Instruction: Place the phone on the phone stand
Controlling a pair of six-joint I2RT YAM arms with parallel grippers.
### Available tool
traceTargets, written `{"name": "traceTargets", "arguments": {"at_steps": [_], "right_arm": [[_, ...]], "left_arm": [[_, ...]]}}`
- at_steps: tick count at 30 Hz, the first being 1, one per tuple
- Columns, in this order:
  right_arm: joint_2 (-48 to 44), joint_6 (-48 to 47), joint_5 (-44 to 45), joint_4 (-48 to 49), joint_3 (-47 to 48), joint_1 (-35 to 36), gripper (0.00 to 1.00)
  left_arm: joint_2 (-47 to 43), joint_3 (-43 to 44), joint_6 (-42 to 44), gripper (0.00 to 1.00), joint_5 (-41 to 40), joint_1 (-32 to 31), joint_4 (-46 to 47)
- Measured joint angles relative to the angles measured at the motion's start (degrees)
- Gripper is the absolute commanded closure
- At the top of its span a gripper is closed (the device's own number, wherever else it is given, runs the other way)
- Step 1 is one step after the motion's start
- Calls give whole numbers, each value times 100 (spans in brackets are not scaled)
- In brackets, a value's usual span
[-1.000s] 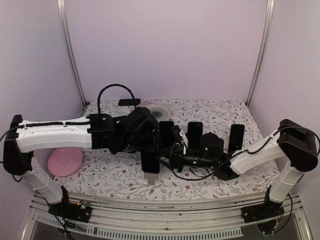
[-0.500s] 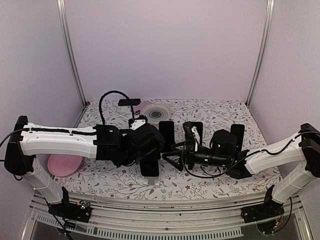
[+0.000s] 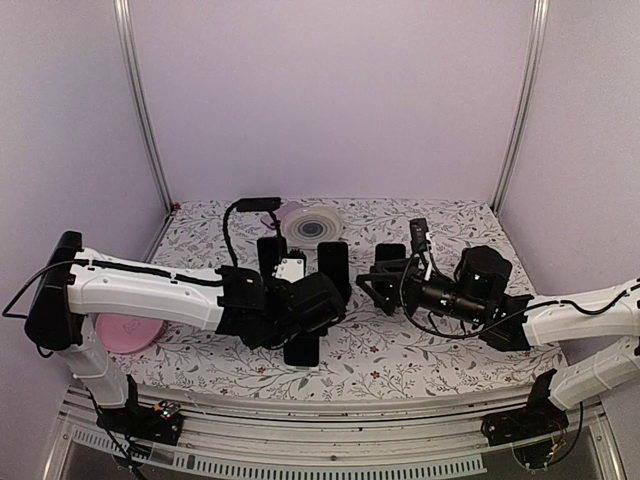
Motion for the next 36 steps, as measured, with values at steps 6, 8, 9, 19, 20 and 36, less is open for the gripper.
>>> {"name": "traceTargets", "arguments": {"at_steps": [6,8,9,19,20,36], "right_arm": [[-44,-4,48,-122,0,-11,1],[-44,-4,50,-153,0,-11,1],[-44,-4,50,-164,0,-13,1],[-70,-11,72,-227,-26,-37,1],[-70,-11,72,-232,-37,-37,1],[-70,-15,70,-284,-68,-39,1]], "left_arm": [[4,0,-70,62,-20,-28,0],[28,0,-79,62,-22,-39,4],[55,0,-81,62,-22,-50,4],[247,0,-133,58,-63,-122,9],[249,0,-140,56,-63,-122,9],[254,0,-199,4,-63,-125,17]]}}
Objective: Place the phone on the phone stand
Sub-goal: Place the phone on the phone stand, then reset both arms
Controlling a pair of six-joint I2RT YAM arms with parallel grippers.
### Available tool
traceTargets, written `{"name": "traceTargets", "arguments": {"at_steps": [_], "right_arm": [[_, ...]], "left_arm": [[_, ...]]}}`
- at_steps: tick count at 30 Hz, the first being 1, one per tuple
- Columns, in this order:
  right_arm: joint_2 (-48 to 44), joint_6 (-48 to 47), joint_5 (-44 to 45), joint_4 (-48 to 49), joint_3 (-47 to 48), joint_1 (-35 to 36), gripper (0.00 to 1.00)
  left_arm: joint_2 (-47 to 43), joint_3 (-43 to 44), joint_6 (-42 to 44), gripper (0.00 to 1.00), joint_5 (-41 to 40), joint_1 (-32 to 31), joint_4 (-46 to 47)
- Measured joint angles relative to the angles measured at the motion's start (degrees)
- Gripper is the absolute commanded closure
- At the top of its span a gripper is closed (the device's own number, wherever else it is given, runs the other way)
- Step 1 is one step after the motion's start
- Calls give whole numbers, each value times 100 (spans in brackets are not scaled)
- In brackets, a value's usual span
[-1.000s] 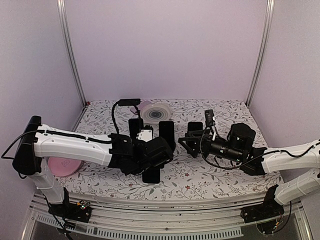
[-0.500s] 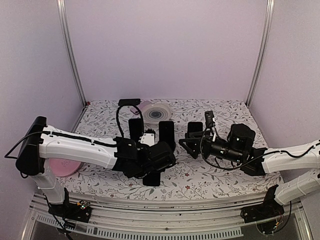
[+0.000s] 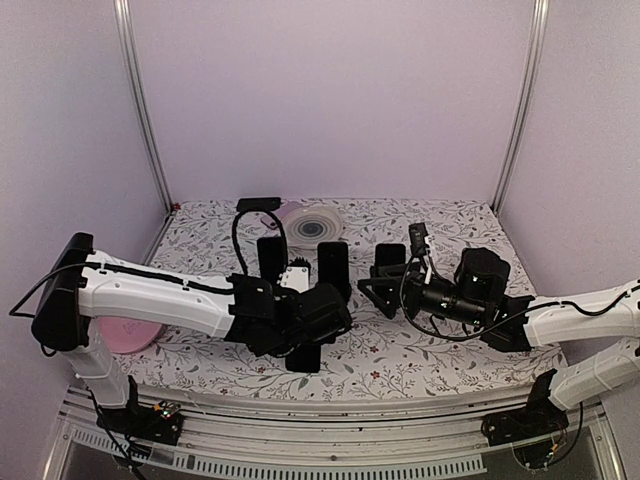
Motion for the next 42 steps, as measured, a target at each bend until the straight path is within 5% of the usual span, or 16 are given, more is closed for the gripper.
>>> {"name": "traceTargets", "arguments": {"at_steps": [14,26,32,42], "right_arm": [[0,-46,0,-422,205,-109,1],[-234,-280,107,-1471,605,-911,1],[-706,-490,282,-2074,754,-1821,1],[-1088,-636,446,-2702,866,-3731,1]], "left_arm": [[-98,0,15,3,-57,-4,0],[-1349,-341,463,4,-79,170,267],[-2072,-813,1172,3,328,916,868],[-2903,-1445,2347,3,1825,3086,1803]]}}
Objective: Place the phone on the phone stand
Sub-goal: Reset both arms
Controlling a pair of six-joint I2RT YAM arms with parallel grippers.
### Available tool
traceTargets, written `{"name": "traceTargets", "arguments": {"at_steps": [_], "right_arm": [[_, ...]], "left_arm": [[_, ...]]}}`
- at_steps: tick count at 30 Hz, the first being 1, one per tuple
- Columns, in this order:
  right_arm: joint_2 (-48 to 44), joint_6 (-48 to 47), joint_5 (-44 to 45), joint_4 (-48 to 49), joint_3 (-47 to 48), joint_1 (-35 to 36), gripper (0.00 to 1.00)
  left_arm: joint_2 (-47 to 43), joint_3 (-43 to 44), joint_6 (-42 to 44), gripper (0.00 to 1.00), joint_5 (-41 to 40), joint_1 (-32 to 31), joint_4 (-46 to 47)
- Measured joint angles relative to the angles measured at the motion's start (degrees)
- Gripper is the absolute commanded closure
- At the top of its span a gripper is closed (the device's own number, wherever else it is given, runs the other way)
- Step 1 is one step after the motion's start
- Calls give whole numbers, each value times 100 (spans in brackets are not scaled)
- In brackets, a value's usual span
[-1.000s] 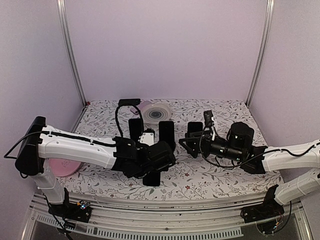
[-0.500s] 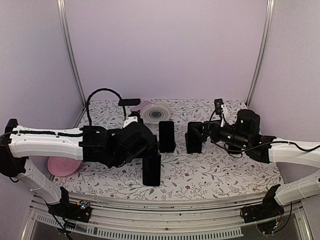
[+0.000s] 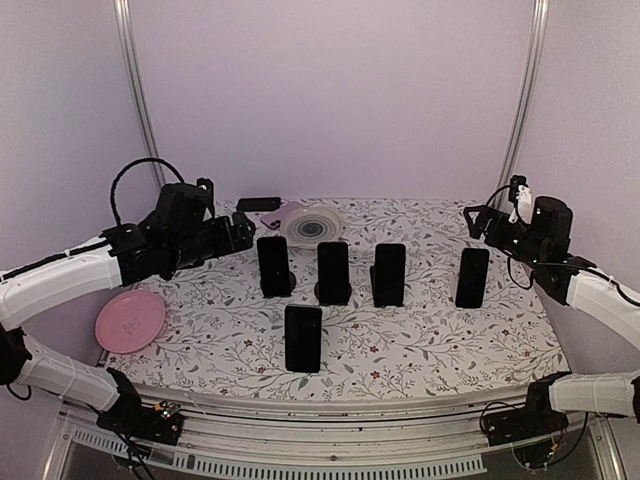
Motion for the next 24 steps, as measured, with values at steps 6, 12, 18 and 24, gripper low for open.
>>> {"name": "traceTargets", "arguments": {"at_steps": [6,12,18,24], "right_arm": [[-15,107,13,7,-210,-1287,1],[59,192,308,271,-706,-1930,1],[157,46,938,1073,-1298,-2122,1],[485,-269,1486,2024,-1825,-2135,1]], "left_arm": [[-116,-315,400,3,866,1268,525],[-114,-804,442,3,1602,2286,850],[-55,-1128,389,3,1993,2802,1078],[219,-1165,348,3,2015,2870,1268]]}}
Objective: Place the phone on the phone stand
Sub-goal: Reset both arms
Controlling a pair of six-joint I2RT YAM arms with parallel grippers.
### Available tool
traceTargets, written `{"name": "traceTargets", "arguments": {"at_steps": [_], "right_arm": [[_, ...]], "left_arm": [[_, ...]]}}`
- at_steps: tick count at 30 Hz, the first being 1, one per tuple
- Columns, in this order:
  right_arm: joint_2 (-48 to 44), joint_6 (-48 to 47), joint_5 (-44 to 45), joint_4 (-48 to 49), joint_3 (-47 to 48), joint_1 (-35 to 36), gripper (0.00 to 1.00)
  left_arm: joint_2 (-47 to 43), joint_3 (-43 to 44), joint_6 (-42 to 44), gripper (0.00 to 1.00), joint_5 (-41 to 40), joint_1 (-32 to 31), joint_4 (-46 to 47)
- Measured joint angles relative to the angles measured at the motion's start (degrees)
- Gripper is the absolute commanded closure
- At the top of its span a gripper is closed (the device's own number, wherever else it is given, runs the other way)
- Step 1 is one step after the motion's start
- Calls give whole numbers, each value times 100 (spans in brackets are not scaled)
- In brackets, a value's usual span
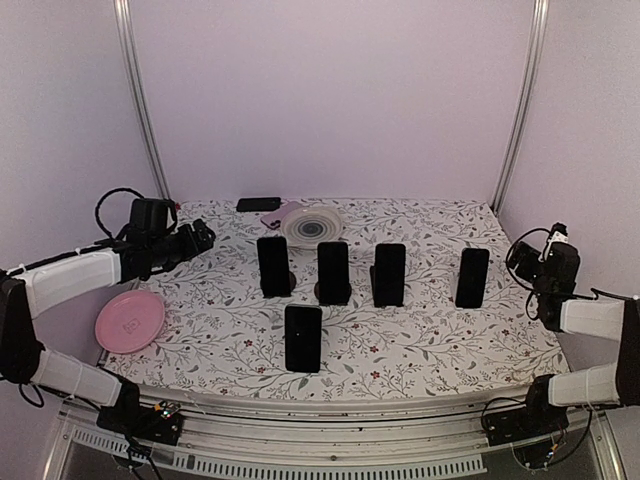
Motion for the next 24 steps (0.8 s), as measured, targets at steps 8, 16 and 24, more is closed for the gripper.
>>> {"name": "traceTargets", "arguments": {"at_steps": [8,16,24], "right_arm": [[789,-354,407,1561,-599,-74,1],[1115,-730,214,2221,-518,-90,1],[1128,-793,-299,2992,-785,-92,1]], "left_arm": [[-24,-444,22,3,-487,85,385],[-284,-981,555,3,-791,223,1088],[-444,-1447,1071,3,-903,262,2046]]}}
